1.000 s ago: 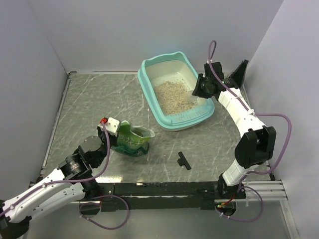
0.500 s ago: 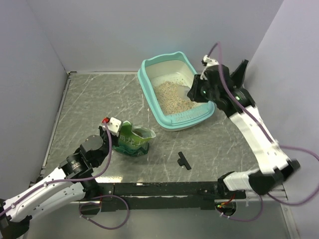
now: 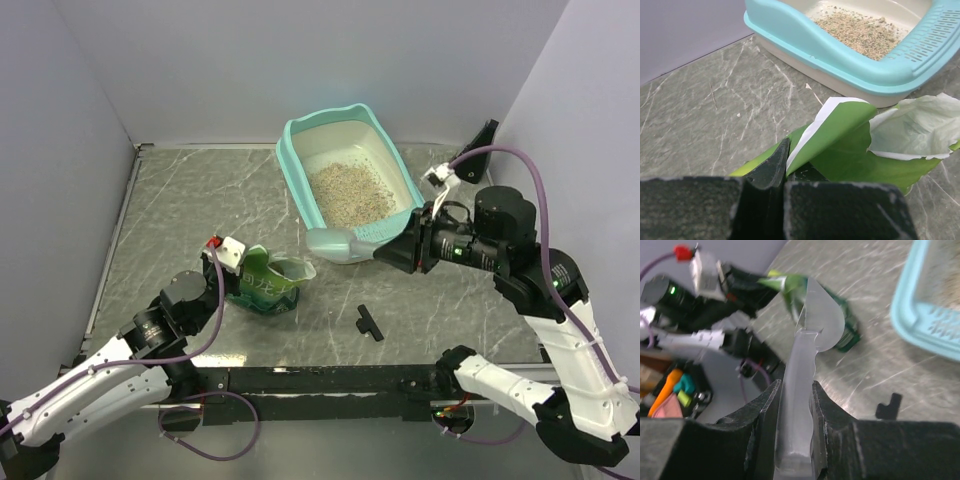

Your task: Fill the litter box with clean litter

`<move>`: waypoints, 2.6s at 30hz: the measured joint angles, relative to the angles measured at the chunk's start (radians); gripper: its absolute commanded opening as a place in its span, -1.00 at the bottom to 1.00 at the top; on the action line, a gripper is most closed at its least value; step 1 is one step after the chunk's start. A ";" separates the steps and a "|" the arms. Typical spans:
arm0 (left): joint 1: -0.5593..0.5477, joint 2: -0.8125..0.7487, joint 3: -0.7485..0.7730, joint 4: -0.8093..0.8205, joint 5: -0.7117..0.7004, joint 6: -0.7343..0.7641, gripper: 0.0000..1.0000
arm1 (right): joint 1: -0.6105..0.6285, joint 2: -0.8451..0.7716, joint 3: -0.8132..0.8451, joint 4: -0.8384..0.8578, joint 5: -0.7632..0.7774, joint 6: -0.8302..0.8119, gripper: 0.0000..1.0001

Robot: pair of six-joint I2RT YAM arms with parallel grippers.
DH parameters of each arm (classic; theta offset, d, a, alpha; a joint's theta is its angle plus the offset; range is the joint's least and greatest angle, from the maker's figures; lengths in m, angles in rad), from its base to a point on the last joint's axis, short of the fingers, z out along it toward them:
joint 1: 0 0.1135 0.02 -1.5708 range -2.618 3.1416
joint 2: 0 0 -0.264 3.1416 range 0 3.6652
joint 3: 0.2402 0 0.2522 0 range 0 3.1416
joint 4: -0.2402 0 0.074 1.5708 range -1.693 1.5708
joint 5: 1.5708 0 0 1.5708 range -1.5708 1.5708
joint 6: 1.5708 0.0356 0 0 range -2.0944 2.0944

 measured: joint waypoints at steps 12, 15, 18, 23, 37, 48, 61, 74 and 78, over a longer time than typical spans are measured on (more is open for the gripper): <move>0.003 -0.017 0.000 0.000 0.037 0.000 -0.98 | 0.138 0.014 -0.142 -0.007 -0.011 0.023 -1.00; 0.002 -0.016 0.000 -0.001 0.044 0.001 -0.98 | 0.144 0.028 -0.152 0.005 0.001 0.031 -1.00; 0.003 -0.017 0.000 0.000 0.051 0.001 -0.98 | 0.150 0.044 -0.152 0.027 0.004 0.035 -1.00; 0.003 -0.014 0.000 -0.003 0.071 0.002 -0.99 | 0.163 0.102 -0.150 0.061 0.010 0.038 -1.00; 0.003 0.000 0.000 -0.007 0.108 0.008 -0.98 | 0.169 0.179 -0.085 0.063 0.041 0.024 -1.00; 0.005 0.005 0.000 -0.007 0.112 0.008 -0.99 | 0.169 0.208 -0.028 0.060 0.049 -0.004 -1.00; 0.005 0.012 0.000 -0.021 0.113 0.008 -0.98 | 0.169 0.113 -0.129 0.108 0.055 -0.004 -1.00; 0.005 0.011 0.000 -0.021 0.111 0.008 -0.98 | 0.169 0.062 -0.203 0.075 0.092 -0.019 -1.00; 0.005 0.011 0.000 -0.020 0.112 0.007 -0.98 | 0.170 0.067 -0.217 0.077 0.093 -0.023 -1.00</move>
